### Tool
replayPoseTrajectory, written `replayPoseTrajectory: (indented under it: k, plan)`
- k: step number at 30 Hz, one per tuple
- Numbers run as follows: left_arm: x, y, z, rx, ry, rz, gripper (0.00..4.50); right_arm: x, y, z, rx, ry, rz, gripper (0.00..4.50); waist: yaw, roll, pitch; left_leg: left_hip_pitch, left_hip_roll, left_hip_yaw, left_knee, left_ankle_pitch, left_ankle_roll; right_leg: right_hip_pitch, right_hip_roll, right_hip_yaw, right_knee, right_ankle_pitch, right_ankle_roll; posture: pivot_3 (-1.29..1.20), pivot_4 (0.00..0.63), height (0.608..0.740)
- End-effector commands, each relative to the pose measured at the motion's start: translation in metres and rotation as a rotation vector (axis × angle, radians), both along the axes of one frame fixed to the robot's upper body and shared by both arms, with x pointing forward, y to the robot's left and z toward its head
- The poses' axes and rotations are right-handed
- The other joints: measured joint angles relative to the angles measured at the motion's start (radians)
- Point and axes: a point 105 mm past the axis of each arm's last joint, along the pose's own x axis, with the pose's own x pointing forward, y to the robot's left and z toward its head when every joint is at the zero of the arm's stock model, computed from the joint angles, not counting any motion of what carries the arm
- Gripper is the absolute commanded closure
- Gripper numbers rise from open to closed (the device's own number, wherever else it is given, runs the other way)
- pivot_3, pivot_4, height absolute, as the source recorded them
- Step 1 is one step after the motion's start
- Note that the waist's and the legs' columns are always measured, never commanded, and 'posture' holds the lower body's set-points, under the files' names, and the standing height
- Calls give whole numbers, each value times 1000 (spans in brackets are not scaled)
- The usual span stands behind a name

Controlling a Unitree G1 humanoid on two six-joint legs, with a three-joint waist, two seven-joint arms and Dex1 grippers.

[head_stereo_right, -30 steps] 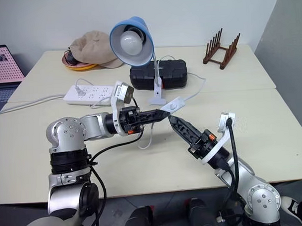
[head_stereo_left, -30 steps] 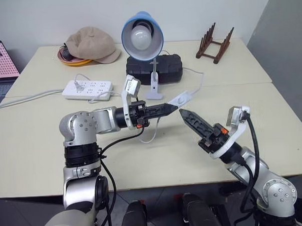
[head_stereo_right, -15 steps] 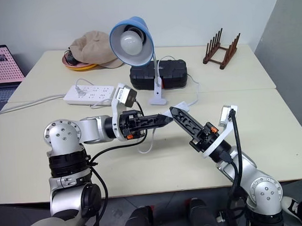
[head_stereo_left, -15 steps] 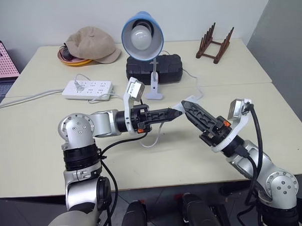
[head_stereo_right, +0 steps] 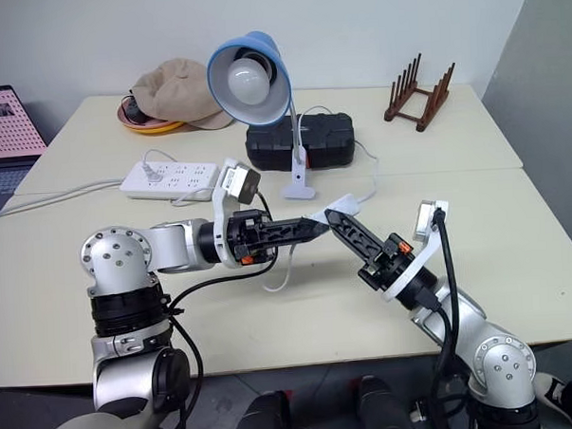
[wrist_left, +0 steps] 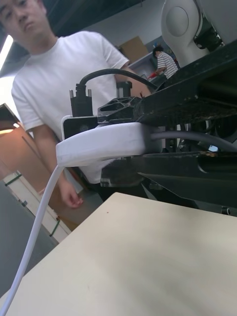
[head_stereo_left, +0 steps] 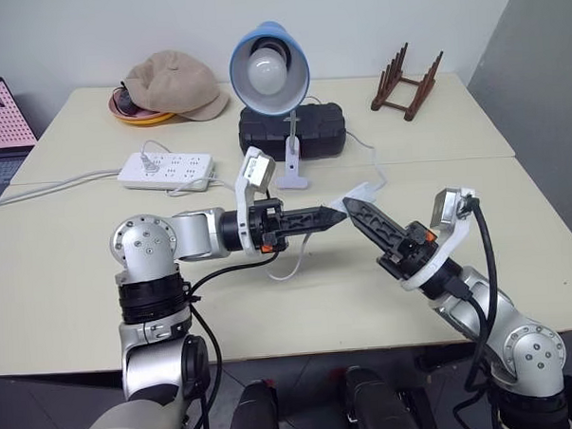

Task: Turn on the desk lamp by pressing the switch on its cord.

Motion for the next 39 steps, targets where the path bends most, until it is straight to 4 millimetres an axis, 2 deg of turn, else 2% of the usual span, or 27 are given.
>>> replayPoseTrajectory:
  k: [1,12,14,16,17,18,20,24,25,27,29,36,39]
  plan:
    - [-6,1,10,-35,-37,-29,4094,-5,-2,9,17,-36,5,3846,0,0,0,0,0,0,0,0,0,0,0,0,0,0,0,0,150,740]
    - [-3,6,8,-16,-40,-20,4094,-7,-1,3,-68,-60,14,3952,0,0,0,0,0,0,0,0,0,0,0,0,-1,0,0,0,150,740]
    - [-3,7,7,-7,-42,-19,4094,-7,0,2,-83,-65,16,3250,0,0,0,0,0,0,0,0,0,0,0,0,-1,0,0,0,150,740]
    - [-1,9,7,5,-50,-16,4094,-10,0,1,-110,-79,35,2905,0,0,0,0,0,0,0,0,0,0,0,0,-1,0,0,0,150,740]
    - [0,10,6,22,-60,-11,4094,-13,-1,-1,-134,-84,42,2528,0,0,0,0,0,0,0,0,0,0,0,0,-1,0,0,0,150,740]
    - [2,11,4,47,-77,0,4094,-18,-1,-5,-180,-94,60,2432,0,0,0,0,0,0,0,0,0,0,0,0,-1,0,-1,0,150,740]
    - [7,13,-1,86,-91,22,4094,-25,-4,-16,-278,-96,77,1934,3,0,0,0,0,0,-1,0,0,0,0,0,-1,-3,-6,0,150,740]
    - [14,23,-16,208,-186,46,4094,-34,-20,-40,-524,-122,56,1020,8,0,0,-1,-1,1,-2,0,0,0,-1,1,-3,-4,-6,0,150,740]
    - [20,25,-23,258,-241,65,4094,-34,-24,-42,-586,-149,38,943,7,0,0,-1,-1,1,-2,0,0,0,-1,1,-3,-4,-6,0,150,740]
    - [33,29,-41,385,-366,87,4094,-35,-31,-43,-708,-223,13,392,9,0,0,-1,-1,1,-2,0,0,0,-1,1,-4,-4,-6,0,150,740]
    - [45,31,-52,455,-463,103,4094,-35,-34,-41,-798,-295,-20,48,11,0,0,0,-1,2,-2,0,0,0,-2,1,-4,-4,-6,0,150,740]
    - [70,38,-80,639,-751,72,4094,-27,-46,-44,-1015,-420,-206,10,25,0,0,-2,-1,2,-2,0,0,-1,-2,1,-7,-4,-6,0,150,740]
    - [77,34,-88,664,-828,55,4094,-28,-45,-56,-1018,-398,-224,10,25,0,0,-4,-1,2,-3,0,0,-1,-2,1,-9,-4,-6,0,150,740]
